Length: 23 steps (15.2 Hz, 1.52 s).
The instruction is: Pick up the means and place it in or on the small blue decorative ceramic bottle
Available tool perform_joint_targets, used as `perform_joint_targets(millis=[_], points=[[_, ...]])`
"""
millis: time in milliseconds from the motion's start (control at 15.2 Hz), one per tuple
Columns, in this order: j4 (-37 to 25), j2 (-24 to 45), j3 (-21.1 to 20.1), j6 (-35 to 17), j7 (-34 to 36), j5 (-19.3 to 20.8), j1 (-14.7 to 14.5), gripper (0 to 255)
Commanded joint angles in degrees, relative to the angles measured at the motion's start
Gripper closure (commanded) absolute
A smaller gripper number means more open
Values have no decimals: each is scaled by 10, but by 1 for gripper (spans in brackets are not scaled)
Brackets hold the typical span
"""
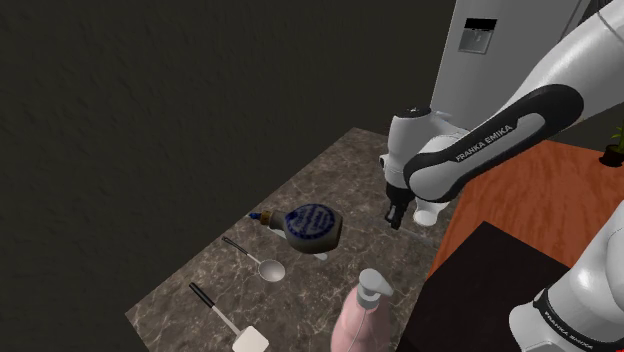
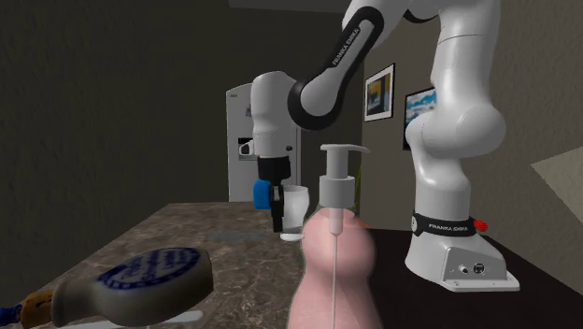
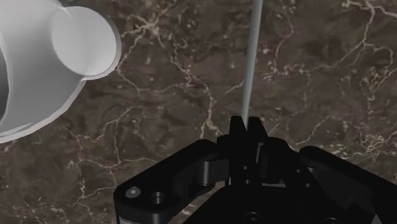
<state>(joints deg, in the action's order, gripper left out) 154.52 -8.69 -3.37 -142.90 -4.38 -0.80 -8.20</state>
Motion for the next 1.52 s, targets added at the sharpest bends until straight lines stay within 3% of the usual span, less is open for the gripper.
perform_joint_targets(millis=[0, 1452], points=[[-2, -18, 1, 21, -2, -1, 0, 255], [-79, -146, 5, 225, -5, -5, -2, 255]])
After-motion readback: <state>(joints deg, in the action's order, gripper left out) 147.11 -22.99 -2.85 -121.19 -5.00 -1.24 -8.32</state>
